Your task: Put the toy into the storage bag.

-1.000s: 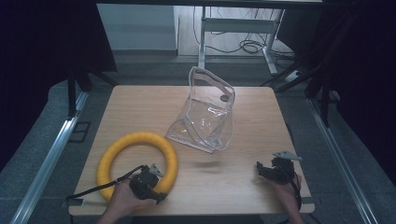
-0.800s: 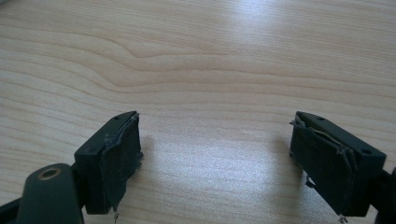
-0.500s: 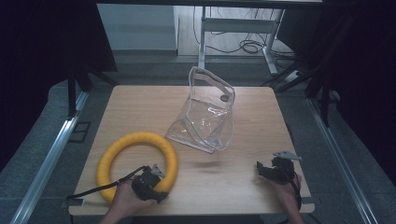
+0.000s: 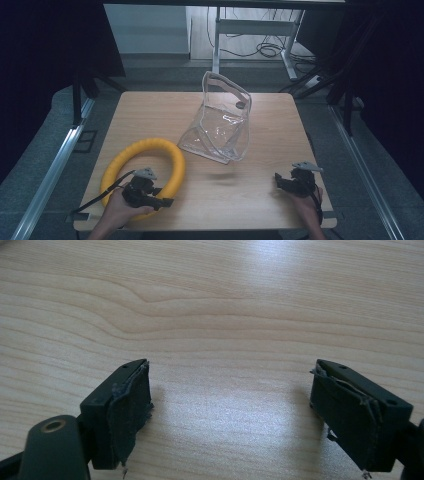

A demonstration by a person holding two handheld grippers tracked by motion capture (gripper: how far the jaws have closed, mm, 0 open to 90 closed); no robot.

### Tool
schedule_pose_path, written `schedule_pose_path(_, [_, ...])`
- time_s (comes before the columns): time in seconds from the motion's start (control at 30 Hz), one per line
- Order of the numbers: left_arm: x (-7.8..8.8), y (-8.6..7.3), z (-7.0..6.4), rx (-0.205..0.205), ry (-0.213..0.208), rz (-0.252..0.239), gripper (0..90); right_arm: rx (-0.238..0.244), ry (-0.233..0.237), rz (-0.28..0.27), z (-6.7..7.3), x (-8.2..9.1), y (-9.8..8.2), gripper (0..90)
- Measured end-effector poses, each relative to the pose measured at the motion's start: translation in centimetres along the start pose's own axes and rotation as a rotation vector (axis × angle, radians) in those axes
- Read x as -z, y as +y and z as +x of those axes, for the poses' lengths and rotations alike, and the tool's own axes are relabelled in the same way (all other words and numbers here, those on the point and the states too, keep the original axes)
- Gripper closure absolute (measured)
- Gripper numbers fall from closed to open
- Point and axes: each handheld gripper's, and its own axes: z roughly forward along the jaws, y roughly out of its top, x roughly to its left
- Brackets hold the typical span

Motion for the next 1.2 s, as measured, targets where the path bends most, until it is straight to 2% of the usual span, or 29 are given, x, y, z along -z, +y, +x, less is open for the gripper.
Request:
schedule_pose_path(0.13, [1.9,0.4,0.7,0.026,-0.052,-0.069,48.4,-0.005,0.001,-0.003,0.0,0.0,0.0,16.5])
schedule_pose_path(0.17, [1.9,0.4,0.7,0.026,-0.052,-0.069,48.4,-0.005,0.001,-0.003,0.0,0.0,0.0,16.5])
schedule_pose_path(0.3, [3.0,0.6,1.4,0.042,-0.079,-0.118,48.4,-0.005,-0.001,-0.003,0.0,0.0,0.0,16.4])
schedule_pose_path(0.5, [4.5,0.7,1.9,0.053,-0.095,-0.182,48.4,-0.006,-0.003,-0.004,0.0,-0.1,0.0,16.5])
schedule_pose_path(0.57, [5.1,0.7,2.1,0.057,-0.095,-0.211,48.4,-0.005,-0.004,-0.004,0.0,-0.1,0.0,16.6])
schedule_pose_path(0.6, [5.6,0.8,2.3,0.065,-0.091,-0.242,48.4,-0.006,-0.005,-0.004,0.0,-0.1,0.0,16.6])
schedule_pose_path(0.63, [5.6,0.8,2.3,0.065,-0.091,-0.242,48.4,-0.006,-0.005,-0.004,0.0,-0.1,0.0,16.6])
schedule_pose_path(0.77, [6.9,1.0,2.6,0.065,-0.064,-0.297,48.5,-0.008,-0.005,-0.003,0.0,-0.1,0.0,16.6])
schedule_pose_path(0.9, [8.2,1.3,3.0,0.066,-0.056,-0.371,48.7,-0.009,-0.006,-0.004,0.0,-0.1,0.1,16.6])
schedule_pose_path(1.03, [8.5,1.4,3.2,0.063,-0.058,-0.405,48.8,-0.010,-0.006,-0.004,0.0,-0.1,0.1,16.6])
schedule_pose_path(1.2, [9.4,1.8,3.4,0.051,-0.024,-0.452,48.8,-0.012,-0.009,-0.001,-0.1,-0.1,0.1,16.6])
